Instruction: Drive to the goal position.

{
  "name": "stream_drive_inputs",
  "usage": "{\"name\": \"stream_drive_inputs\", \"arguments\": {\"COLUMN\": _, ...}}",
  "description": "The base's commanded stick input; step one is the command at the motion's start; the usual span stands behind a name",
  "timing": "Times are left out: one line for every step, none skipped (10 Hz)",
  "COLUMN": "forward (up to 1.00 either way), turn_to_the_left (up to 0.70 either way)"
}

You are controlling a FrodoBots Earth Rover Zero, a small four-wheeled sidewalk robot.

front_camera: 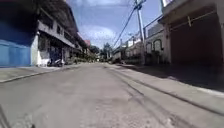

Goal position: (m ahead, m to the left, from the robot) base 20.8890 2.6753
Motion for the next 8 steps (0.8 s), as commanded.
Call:
{"name": "stream_drive_inputs", "arguments": {"forward": 1.0, "turn_to_the_left": 0.12}}
{"name": "stream_drive_inputs", "arguments": {"forward": 1.0, "turn_to_the_left": 0.12}}
{"name": "stream_drive_inputs", "arguments": {"forward": 1.0, "turn_to_the_left": 0.12}}
{"name": "stream_drive_inputs", "arguments": {"forward": 1.0, "turn_to_the_left": 0.12}}
{"name": "stream_drive_inputs", "arguments": {"forward": 1.0, "turn_to_the_left": 0.12}}
{"name": "stream_drive_inputs", "arguments": {"forward": 1.0, "turn_to_the_left": 0.12}}
{"name": "stream_drive_inputs", "arguments": {"forward": 1.0, "turn_to_the_left": 0.12}}
{"name": "stream_drive_inputs", "arguments": {"forward": 1.0, "turn_to_the_left": 0.12}}
